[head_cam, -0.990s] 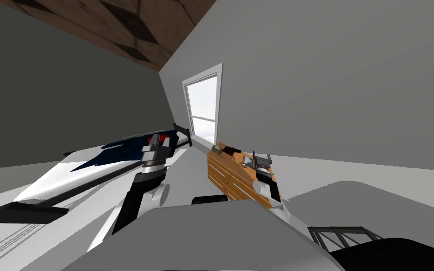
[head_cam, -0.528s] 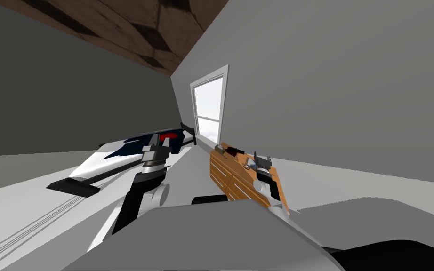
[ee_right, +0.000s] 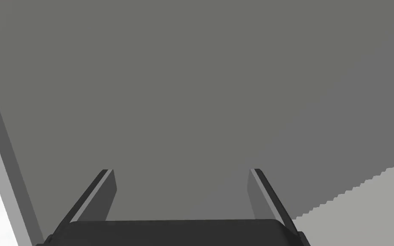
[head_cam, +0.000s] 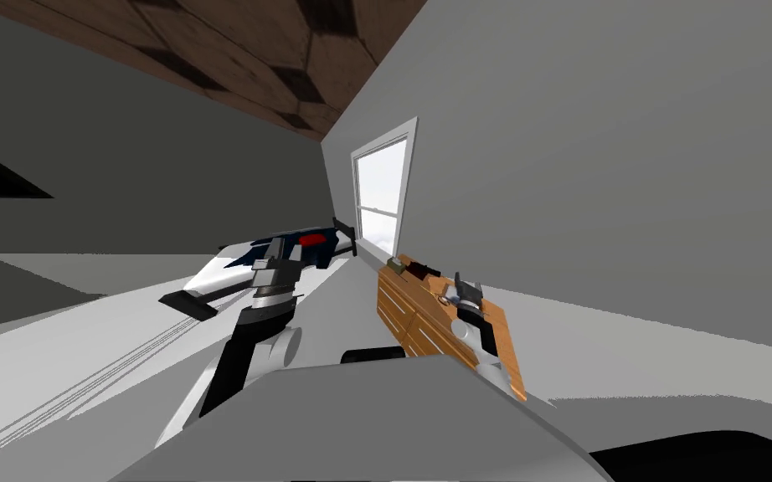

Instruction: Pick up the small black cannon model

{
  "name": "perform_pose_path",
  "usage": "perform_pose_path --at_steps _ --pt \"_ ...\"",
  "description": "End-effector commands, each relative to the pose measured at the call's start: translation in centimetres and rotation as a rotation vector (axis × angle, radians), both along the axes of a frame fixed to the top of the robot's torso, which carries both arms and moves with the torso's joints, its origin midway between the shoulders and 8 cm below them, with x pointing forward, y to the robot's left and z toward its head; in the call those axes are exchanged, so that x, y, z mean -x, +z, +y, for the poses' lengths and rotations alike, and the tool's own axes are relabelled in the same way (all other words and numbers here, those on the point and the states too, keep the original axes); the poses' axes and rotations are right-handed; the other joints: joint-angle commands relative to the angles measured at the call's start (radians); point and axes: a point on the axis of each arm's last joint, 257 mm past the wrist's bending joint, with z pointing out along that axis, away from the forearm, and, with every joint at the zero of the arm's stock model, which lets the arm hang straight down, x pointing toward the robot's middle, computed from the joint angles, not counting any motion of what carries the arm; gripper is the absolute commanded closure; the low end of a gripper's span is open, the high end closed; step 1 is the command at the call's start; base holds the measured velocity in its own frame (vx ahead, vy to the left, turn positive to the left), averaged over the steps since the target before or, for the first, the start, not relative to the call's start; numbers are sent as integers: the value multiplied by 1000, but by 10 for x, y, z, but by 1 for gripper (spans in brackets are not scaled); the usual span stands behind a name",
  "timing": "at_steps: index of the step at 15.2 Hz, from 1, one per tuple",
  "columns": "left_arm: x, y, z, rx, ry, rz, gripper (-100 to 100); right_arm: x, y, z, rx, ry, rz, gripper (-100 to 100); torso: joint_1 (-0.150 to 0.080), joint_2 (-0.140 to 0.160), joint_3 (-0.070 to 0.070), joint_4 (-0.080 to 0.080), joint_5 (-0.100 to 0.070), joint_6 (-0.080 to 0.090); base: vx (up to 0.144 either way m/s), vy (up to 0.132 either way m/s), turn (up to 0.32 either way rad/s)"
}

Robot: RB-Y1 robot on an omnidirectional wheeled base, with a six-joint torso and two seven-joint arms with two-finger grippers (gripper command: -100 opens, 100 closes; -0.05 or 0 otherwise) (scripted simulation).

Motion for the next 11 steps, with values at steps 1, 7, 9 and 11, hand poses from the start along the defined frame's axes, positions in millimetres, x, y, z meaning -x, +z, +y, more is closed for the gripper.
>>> perform_pose_path --at_steps 1,7,9,11 --pt "0 0 0 0 0 0 0 0 -2 -3 -37 9 -20 -100 0 0 0 0 0 0 -23 -29 -35" --pt "0 0 0 0 0 0 0 2 -30 -27 -221 -2 -72 -100 1 -1 0 0 0 -1 -39 -33 206" --pt "0 0 0 0 0 0 0 2 -30 -27 -242 6 -87 -100 0 0 0 0 0 0 -27 -26 65" --pt "0 0 0 0 0 0 0 3 -44 -37 -324 -5 -112 -100 0 -1 -1 0 0 -1 -41 -32 282"
